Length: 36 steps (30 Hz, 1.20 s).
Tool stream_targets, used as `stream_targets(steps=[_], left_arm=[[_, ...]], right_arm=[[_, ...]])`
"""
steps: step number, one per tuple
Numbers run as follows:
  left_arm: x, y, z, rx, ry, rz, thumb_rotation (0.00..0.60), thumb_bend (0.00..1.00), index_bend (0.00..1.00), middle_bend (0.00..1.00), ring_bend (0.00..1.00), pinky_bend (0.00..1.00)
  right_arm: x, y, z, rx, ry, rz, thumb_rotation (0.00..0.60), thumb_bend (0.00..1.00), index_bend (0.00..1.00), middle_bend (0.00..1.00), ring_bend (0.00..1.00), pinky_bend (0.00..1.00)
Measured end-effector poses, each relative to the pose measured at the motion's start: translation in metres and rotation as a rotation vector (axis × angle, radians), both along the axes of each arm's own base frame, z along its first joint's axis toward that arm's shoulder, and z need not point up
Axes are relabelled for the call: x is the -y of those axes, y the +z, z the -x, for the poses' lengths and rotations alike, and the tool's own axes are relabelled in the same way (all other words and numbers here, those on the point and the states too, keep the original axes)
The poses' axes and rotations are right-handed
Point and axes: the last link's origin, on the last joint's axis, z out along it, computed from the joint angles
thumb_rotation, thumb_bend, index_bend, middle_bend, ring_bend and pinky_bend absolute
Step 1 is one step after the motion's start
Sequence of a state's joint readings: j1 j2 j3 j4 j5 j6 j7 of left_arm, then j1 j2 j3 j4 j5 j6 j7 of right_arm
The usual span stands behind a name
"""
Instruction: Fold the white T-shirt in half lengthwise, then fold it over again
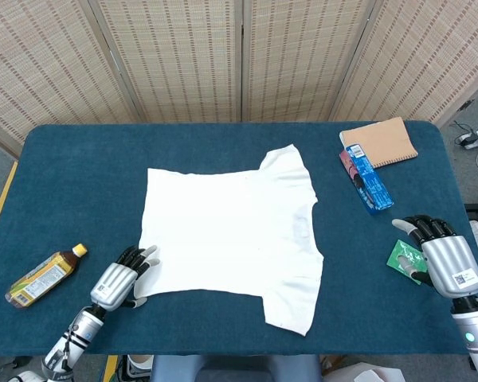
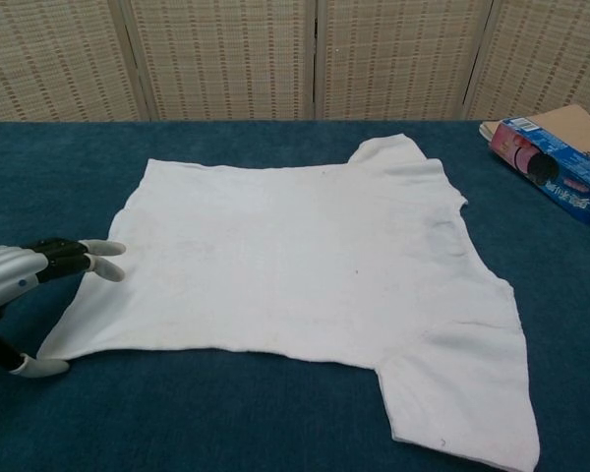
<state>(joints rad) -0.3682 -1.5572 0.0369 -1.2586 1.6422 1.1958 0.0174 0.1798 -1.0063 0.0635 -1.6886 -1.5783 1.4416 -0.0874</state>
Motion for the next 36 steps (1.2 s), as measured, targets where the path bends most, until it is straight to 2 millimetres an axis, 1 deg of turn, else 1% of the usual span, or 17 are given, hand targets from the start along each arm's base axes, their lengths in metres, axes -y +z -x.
stream_targets(steps=[4,11,14,17,21,24,31,36], left_arm=[[0.000,0.000,0.001,0.007,0.015,-0.008,0.600,0.16,0.29,0.09,0.11,0.06],[0.001,0.004,0.005,0.020,0.027,-0.030,0.600,0.25,0.33,0.11,0.12,0.06],[0.000,0.005,0.008,0.029,0.034,-0.040,0.600,0.27,0.37,0.12,0.13,0.07],[0.000,0.004,0.010,0.034,0.038,-0.047,0.600,0.28,0.44,0.13,0.14,0.07],[-0.002,0.004,0.012,0.037,0.033,-0.061,0.600,0.33,0.51,0.16,0.16,0.09],[-0.002,0.003,0.012,0.038,0.027,-0.070,0.600,0.35,0.55,0.17,0.17,0.09],[0.000,-0.003,0.014,0.025,0.026,-0.046,0.600,0.37,0.58,0.17,0.17,0.09],[-0.001,-0.006,0.014,0.017,0.022,-0.046,0.600,0.41,0.65,0.19,0.18,0.09]], right_arm=[[0.001,-0.001,0.001,0.003,0.001,-0.001,0.600,0.26,0.25,0.27,0.19,0.25],[0.003,-0.003,0.001,0.008,0.003,-0.010,0.600,0.26,0.25,0.27,0.19,0.25],[0.004,-0.003,0.001,0.009,0.005,-0.011,0.600,0.26,0.25,0.27,0.19,0.25],[0.004,-0.003,0.002,0.009,0.004,-0.011,0.600,0.26,0.25,0.27,0.19,0.25],[0.004,-0.003,0.002,0.009,0.002,-0.012,0.600,0.26,0.25,0.27,0.19,0.25],[0.004,-0.003,0.002,0.009,0.002,-0.010,0.600,0.26,0.25,0.27,0.19,0.25],[0.004,-0.002,0.002,0.009,0.001,-0.009,0.600,0.26,0.25,0.27,0.19,0.25],[0.003,-0.002,0.002,0.009,-0.003,-0.009,0.600,0.26,0.25,0.27,0.19,0.25]])
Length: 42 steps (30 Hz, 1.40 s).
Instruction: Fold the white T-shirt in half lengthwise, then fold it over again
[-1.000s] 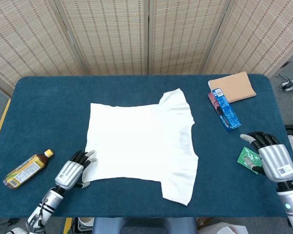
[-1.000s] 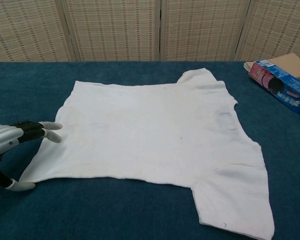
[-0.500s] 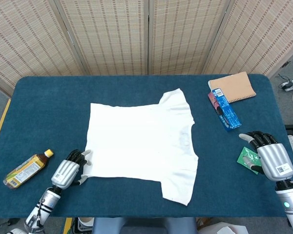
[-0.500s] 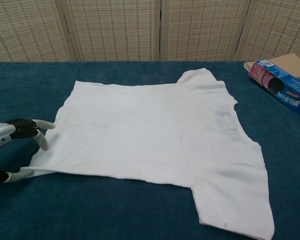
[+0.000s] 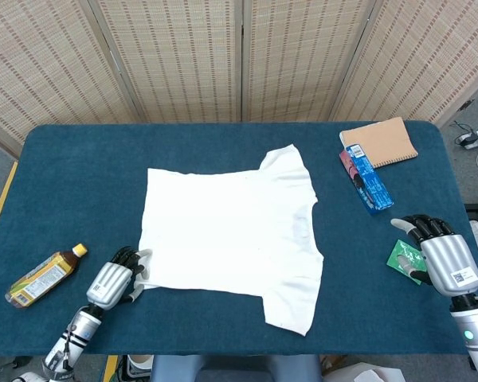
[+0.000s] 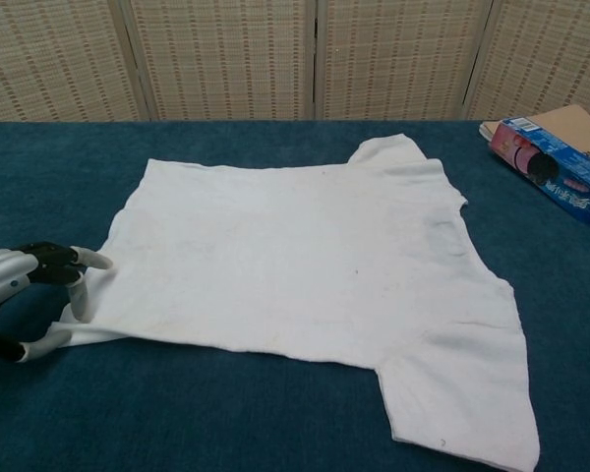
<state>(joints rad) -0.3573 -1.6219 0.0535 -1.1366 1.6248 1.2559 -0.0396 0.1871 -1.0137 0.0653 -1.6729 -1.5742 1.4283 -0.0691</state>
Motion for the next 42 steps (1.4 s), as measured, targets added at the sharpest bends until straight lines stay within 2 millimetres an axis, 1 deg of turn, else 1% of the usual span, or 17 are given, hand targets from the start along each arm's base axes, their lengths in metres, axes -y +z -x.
stream_targets(steps=[6,10,14,19,24,27,29,33,38,42], left_arm=[[-0.0002,-0.0017,-0.0020,-0.001,-0.012,0.004,0.600,0.45,0.69,0.22,0.19,0.09],[0.0018,-0.0024,-0.0025,-0.004,-0.012,0.019,0.600,0.45,0.65,0.22,0.19,0.09],[0.0052,-0.0029,-0.0034,-0.017,-0.008,0.043,0.600,0.45,0.65,0.22,0.19,0.09],[0.0071,-0.0021,-0.0024,-0.024,0.008,0.056,0.600,0.45,0.61,0.22,0.19,0.09],[0.0068,-0.0003,-0.0045,-0.014,0.002,0.034,0.600,0.45,0.69,0.23,0.19,0.09],[0.0071,-0.0015,-0.0051,-0.008,0.001,0.033,0.600,0.45,0.72,0.26,0.20,0.09],[0.0077,-0.0023,-0.0052,-0.008,-0.002,0.033,0.600,0.45,0.73,0.27,0.21,0.09],[0.0092,-0.0033,-0.0045,-0.010,0.003,0.042,0.600,0.45,0.70,0.27,0.21,0.09],[0.0086,-0.0017,-0.0054,-0.001,0.001,0.022,0.600,0.45,0.75,0.29,0.23,0.10],[0.0085,0.0023,-0.0071,0.023,-0.006,-0.010,0.600,0.46,0.78,0.33,0.26,0.11]], right_arm=[[-0.0001,-0.0011,0.0014,0.001,-0.006,-0.004,0.600,0.26,0.25,0.27,0.19,0.25],[0.0003,-0.0015,0.0012,0.003,-0.003,-0.004,0.600,0.26,0.25,0.27,0.19,0.25],[0.0002,-0.0021,0.0013,0.003,-0.002,-0.006,0.600,0.26,0.25,0.27,0.19,0.25],[-0.0005,-0.0015,0.0010,0.003,-0.001,-0.002,0.600,0.26,0.25,0.27,0.19,0.25],[-0.0005,-0.0025,0.0010,0.006,-0.002,-0.004,0.600,0.26,0.25,0.27,0.19,0.25],[-0.0003,-0.0032,0.0004,0.005,0.001,-0.005,0.600,0.26,0.25,0.27,0.19,0.25],[0.0000,-0.0034,-0.0001,0.004,0.004,-0.006,0.600,0.26,0.25,0.27,0.19,0.25],[0.0004,-0.0035,-0.0001,0.002,0.003,-0.007,0.600,0.26,0.25,0.27,0.19,0.25],[0.0013,-0.0046,-0.0006,0.003,0.007,-0.011,0.600,0.26,0.25,0.27,0.19,0.25],[0.0028,-0.0064,-0.0019,0.006,0.014,-0.013,0.600,0.26,0.25,0.27,0.19,0.25]])
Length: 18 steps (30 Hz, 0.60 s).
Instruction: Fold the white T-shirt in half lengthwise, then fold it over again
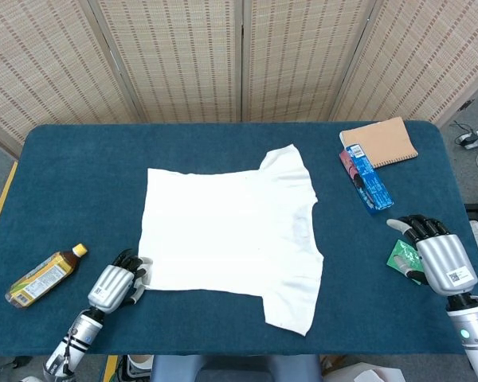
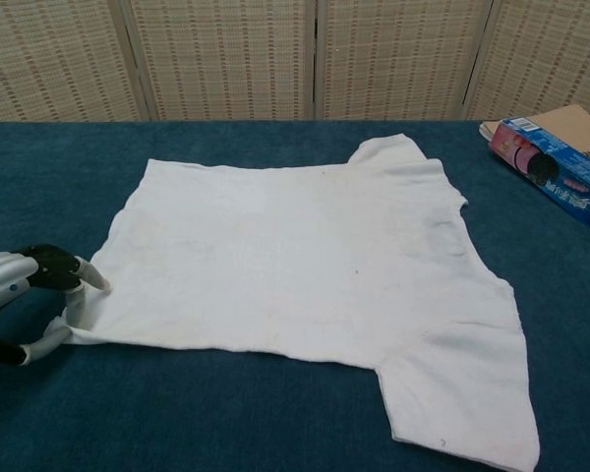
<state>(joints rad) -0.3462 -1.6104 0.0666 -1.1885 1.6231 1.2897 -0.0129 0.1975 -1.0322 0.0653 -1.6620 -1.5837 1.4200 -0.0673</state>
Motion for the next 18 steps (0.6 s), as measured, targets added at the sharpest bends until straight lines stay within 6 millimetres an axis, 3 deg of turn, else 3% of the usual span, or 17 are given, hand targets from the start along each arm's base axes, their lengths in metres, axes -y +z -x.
stream_targets(steps=[9,18], left_arm=[[0.000,0.022,-0.003,0.084,-0.004,-0.061,0.600,0.46,0.80,0.37,0.29,0.12],[0.006,0.034,-0.009,0.112,-0.019,-0.080,0.600,0.46,0.80,0.37,0.29,0.12]], right_arm=[[0.004,-0.022,-0.006,-0.014,0.046,-0.090,0.600,0.27,0.27,0.27,0.19,0.25],[0.003,-0.068,-0.011,-0.081,0.164,-0.322,0.600,0.25,0.36,0.29,0.19,0.25]])
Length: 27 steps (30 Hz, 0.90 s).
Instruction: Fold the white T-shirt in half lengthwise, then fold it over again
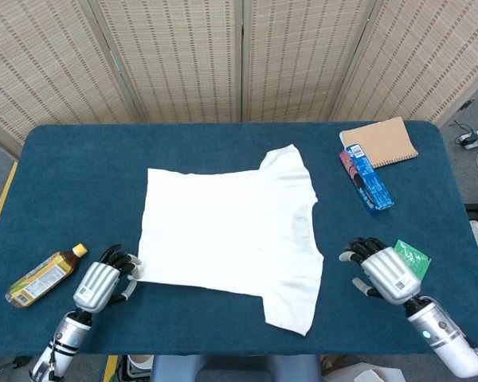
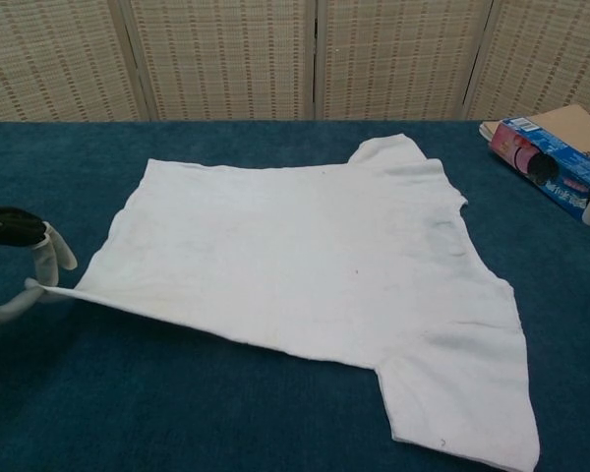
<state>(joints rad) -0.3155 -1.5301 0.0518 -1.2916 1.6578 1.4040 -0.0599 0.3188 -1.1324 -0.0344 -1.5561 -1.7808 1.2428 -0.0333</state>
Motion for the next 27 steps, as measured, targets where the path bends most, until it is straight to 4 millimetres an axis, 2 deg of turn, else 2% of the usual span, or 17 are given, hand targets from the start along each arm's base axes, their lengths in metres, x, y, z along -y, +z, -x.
stream_targets(steps=[6,13,22,27], left_arm=[[0.002,0.000,-0.003,0.009,-0.001,-0.003,0.600,0.46,0.80,0.37,0.29,0.12],[0.003,-0.001,-0.003,0.012,0.003,-0.002,0.600,0.46,0.80,0.37,0.29,0.12],[0.005,-0.001,-0.002,0.017,0.010,0.001,0.600,0.46,0.80,0.37,0.29,0.12],[0.006,-0.001,-0.001,0.018,0.014,0.004,0.600,0.46,0.80,0.37,0.29,0.12]], right_arm=[[0.006,-0.027,0.002,-0.042,0.093,-0.047,0.600,0.12,0.41,0.30,0.19,0.25],[0.015,-0.059,0.004,-0.070,0.188,-0.062,0.600,0.04,0.41,0.30,0.19,0.25],[0.024,-0.085,0.002,-0.055,0.249,-0.068,0.600,0.00,0.41,0.30,0.19,0.25],[0.023,-0.091,0.004,-0.049,0.272,-0.072,0.600,0.00,0.41,0.29,0.18,0.25]])
